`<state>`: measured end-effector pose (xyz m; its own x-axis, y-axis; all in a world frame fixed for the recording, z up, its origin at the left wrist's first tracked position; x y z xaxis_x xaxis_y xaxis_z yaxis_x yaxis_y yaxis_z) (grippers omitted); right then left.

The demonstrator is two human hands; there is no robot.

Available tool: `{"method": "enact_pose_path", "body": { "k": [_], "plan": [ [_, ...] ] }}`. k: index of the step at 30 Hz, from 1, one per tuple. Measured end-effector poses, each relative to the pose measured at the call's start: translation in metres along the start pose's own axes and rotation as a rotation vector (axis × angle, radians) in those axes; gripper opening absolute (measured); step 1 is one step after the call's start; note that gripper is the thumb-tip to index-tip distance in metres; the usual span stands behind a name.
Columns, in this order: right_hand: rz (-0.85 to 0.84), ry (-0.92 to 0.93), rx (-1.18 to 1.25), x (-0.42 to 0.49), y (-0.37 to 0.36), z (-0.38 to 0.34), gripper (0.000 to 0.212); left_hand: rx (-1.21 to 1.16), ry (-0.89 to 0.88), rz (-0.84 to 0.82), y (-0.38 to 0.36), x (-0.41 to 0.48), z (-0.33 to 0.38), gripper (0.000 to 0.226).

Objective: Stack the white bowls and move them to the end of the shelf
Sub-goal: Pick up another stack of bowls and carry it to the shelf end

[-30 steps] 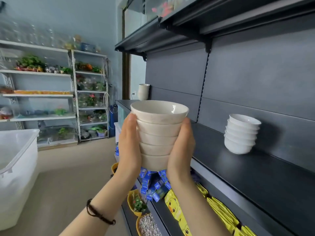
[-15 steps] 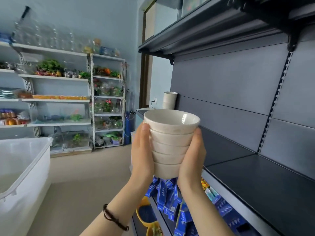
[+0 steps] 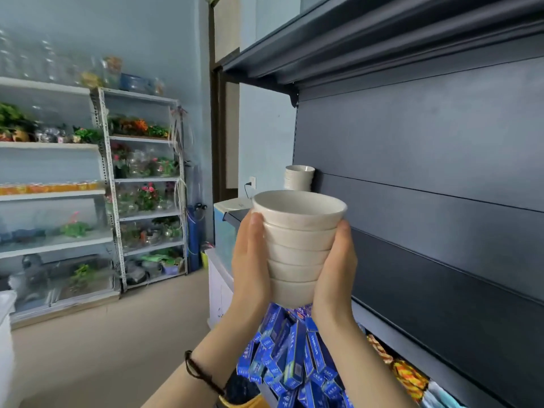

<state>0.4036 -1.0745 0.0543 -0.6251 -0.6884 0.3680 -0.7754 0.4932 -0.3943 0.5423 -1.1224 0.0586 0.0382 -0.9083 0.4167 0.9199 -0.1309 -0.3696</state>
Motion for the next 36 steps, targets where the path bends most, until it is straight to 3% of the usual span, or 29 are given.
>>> {"method": "enact_pose_path", "body": {
  "k": [8, 22, 27, 36],
  "plan": [
    [0.067, 0.042, -0.012, 0.091, -0.047, 0.091, 0.066, -0.022, 0.047, -0.014, 0.015, 0.119, -0.085, 0.062],
    [0.264, 0.202, -0.185, 0.272, -0.073, 0.183, 0.057, -0.114, 0.086, -0.287, -0.046, 0.308, -0.215, 0.072],
    [0.311, 0.174, -0.250, 0.312, -0.060, 0.205, 0.067, -0.038, 0.025, -0.566, -0.078, 0.338, -0.244, 0.069],
    [0.457, 0.216, -0.331, 0.352, -0.029, 0.230, 0.069, -0.001, 0.064, -1.054, -0.127, 0.371, -0.307, 0.100]
  ]
}}
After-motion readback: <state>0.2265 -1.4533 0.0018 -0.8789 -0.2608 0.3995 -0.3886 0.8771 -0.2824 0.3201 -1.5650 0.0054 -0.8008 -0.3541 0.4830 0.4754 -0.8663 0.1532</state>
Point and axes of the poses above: each hand's wrist, its own x-axis towards the middle knuckle, its own y-axis out of the back of the hand, z = x × y, the point moved 8 cm from there along x, towards the middle knuckle, and after that the axes turned 2 degrees about -x, right-handed, at the moved point
